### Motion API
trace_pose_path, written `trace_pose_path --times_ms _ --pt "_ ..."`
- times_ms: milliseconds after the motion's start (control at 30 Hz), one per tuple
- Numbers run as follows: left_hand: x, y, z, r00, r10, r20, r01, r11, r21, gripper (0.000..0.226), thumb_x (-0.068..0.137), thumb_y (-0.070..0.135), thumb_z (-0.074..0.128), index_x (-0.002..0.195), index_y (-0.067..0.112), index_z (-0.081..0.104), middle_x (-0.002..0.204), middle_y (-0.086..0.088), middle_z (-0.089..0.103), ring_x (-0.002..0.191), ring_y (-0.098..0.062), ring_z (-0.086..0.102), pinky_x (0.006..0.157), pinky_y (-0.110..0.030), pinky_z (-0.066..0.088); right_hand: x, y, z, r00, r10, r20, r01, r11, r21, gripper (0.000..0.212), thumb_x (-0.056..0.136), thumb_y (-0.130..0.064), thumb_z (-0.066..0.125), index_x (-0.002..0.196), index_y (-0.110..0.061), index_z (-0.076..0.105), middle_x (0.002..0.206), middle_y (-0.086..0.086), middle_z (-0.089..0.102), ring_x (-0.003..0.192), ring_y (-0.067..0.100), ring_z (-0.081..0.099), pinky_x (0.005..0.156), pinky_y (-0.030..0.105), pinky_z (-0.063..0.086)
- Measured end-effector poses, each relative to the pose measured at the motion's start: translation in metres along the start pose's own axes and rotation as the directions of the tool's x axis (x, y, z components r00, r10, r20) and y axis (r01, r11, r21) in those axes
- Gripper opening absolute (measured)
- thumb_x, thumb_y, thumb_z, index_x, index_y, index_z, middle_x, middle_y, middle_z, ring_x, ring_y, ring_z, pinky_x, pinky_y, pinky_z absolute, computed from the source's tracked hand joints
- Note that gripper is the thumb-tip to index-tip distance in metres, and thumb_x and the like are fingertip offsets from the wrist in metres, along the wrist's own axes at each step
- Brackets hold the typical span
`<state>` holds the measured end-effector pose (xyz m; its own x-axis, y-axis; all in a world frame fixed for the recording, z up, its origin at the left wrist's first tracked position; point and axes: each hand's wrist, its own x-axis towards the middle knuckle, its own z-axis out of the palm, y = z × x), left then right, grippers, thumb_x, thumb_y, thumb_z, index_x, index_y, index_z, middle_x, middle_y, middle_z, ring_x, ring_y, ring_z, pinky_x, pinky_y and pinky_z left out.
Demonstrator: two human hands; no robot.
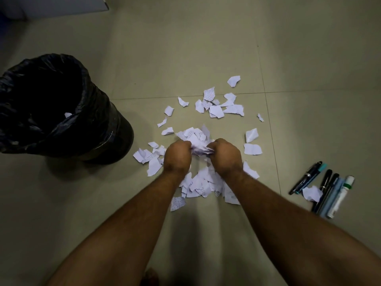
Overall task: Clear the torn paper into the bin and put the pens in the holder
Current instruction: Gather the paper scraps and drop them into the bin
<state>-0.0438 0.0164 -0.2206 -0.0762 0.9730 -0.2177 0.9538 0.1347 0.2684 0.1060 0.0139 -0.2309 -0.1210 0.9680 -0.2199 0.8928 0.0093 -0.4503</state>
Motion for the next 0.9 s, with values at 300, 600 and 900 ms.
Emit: trace_pose_path --times_ms 300,600,900 --pt "-0.003 0.009 -0.043 0.974 -0.223 -0.052 0.199 0.935 -0.293 0.015 0.088 0.012 0.058 0.083 0.008 0.071 0.089 -0.016 0.071 0.088 -0.036 0.064 0.067 -0.027 0.042 0.001 -0.032 -0.031 0.913 0.397 -0.090 -0.317 0.832 0.455 0.020 0.091 -0.022 0.062 0.097 -0.008 0.076 0.094 0.019 0.073 0.088 0.040 0.066 0.070 0.029 0.045" --pt "-0.012 0.009 -0.145 0.942 -0.310 -0.126 0.205 0.833 -0.514 0.019 0.084 0.022 0.065 0.073 0.007 0.069 0.076 -0.014 0.073 0.076 -0.033 0.069 0.069 -0.038 0.056 -0.003 -0.118 -0.092 0.925 0.376 -0.063 -0.228 0.678 0.699 0.023 0.087 -0.029 0.068 0.073 -0.011 0.067 0.079 0.016 0.072 0.073 0.033 0.065 0.063 0.030 0.048" --pt "-0.015 -0.076 -0.304 0.833 -0.411 -0.371 0.209 0.854 -0.476 0.031 0.086 0.036 0.064 0.082 0.007 0.072 0.078 -0.015 0.072 0.077 -0.031 0.069 0.069 -0.038 0.058 0.014 -0.283 -0.132 0.975 0.159 -0.156 0.034 0.588 0.808 0.038 0.084 -0.043 0.070 0.069 -0.008 0.065 0.065 0.007 0.067 0.060 0.027 0.061 0.059 0.035 0.053"
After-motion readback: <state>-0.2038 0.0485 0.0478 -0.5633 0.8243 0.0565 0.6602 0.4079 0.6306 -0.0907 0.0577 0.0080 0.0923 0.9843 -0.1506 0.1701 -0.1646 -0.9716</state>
